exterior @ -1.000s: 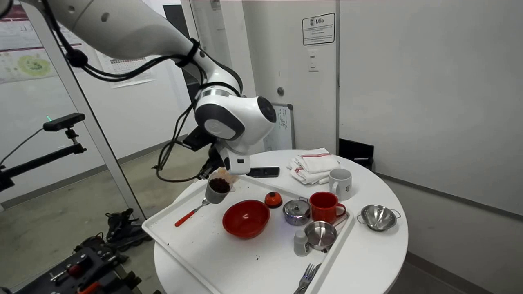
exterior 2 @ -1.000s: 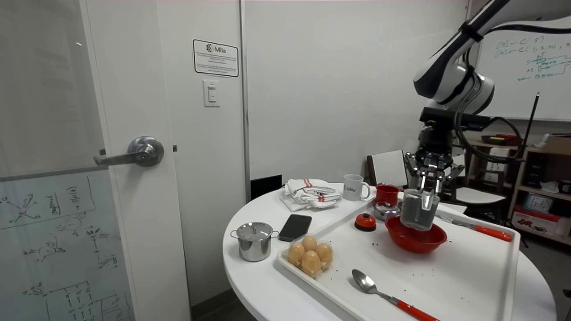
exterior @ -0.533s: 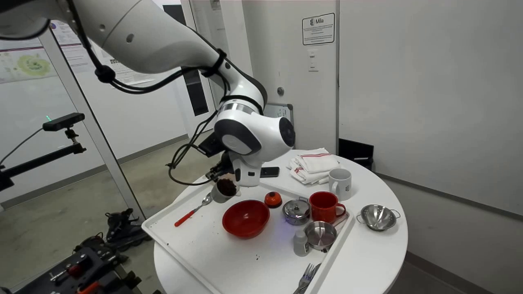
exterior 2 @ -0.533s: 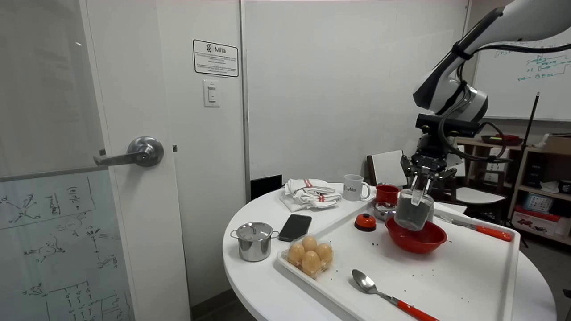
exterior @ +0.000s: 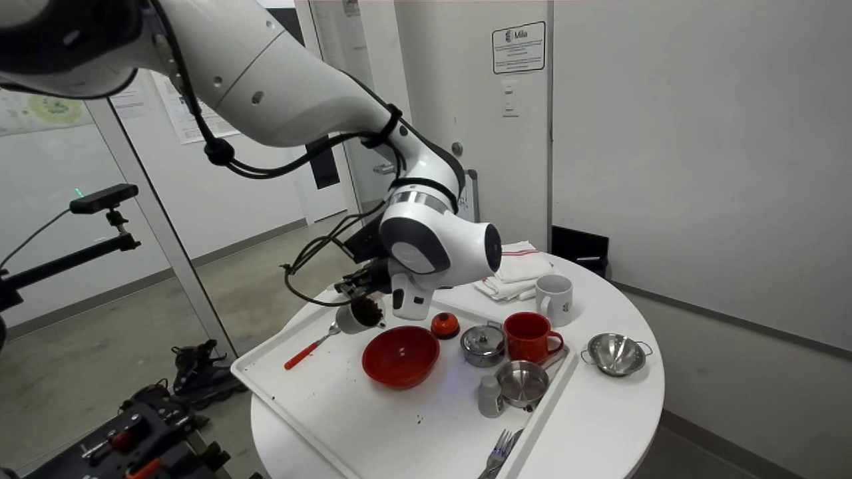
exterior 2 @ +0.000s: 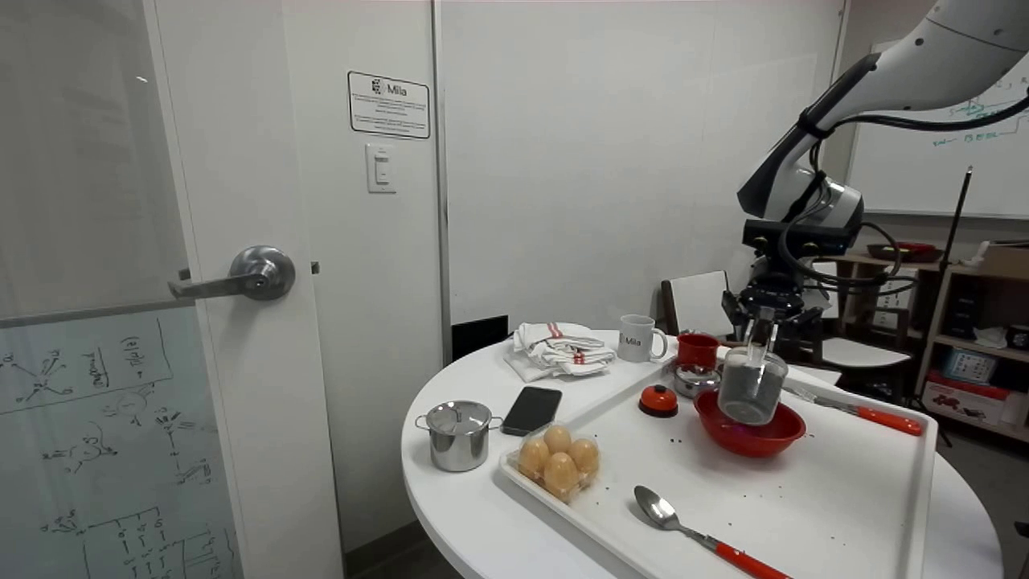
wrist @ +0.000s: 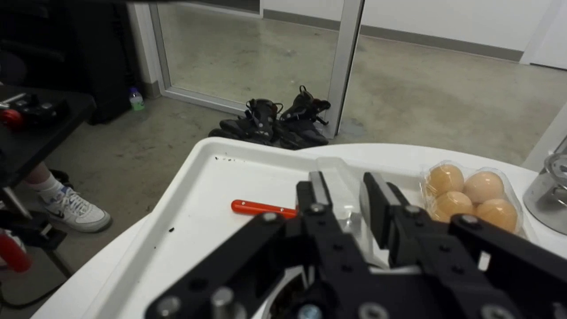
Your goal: Pick the jar and pour some beans into the red bowl
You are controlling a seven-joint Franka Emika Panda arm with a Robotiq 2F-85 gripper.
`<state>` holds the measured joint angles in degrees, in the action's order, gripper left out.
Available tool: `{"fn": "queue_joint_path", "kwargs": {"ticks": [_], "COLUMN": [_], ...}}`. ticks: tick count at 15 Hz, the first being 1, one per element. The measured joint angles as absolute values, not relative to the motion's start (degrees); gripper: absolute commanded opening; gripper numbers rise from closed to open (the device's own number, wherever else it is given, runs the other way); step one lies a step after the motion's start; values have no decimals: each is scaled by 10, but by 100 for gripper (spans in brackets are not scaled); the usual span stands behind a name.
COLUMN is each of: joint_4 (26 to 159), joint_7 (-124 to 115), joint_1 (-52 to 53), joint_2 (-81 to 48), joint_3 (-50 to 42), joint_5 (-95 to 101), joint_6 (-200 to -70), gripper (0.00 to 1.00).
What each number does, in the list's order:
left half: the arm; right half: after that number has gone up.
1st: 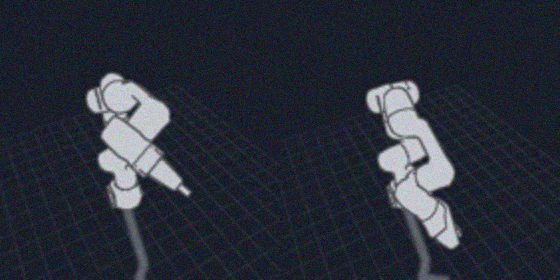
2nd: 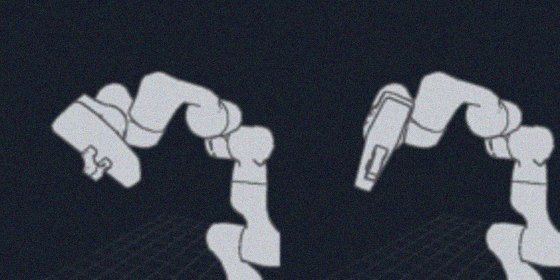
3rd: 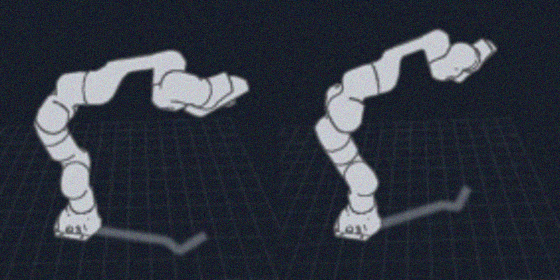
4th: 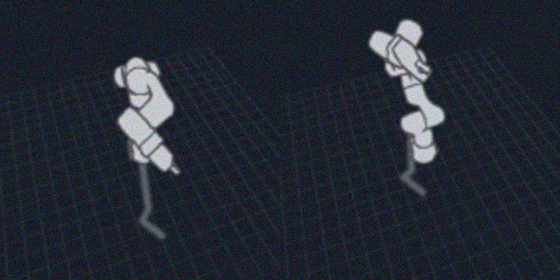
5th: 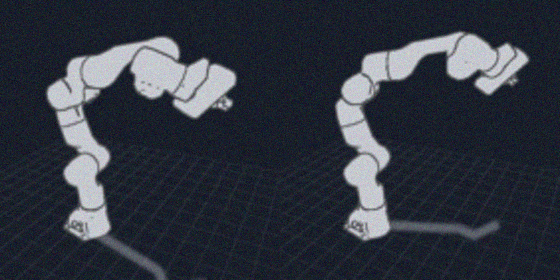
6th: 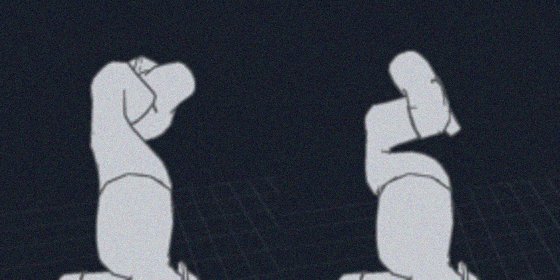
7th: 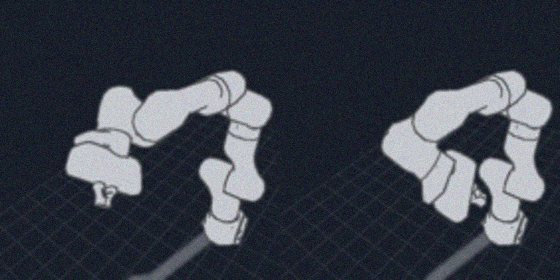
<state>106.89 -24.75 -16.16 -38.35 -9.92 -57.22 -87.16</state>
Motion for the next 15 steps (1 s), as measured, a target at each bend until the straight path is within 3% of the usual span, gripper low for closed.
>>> {"fn": "queue_joint_path", "kwargs": {"ticks": [6, 15], "joint_4": [1008, 959], "joint_7": [-247, -247], "joint_1": [-179, -190], "joint_2": [-435, -474], "joint_3": [-100, -108], "joint_5": [-581, -599], "joint_6": [-763, -706], "gripper": [8, 9]}}
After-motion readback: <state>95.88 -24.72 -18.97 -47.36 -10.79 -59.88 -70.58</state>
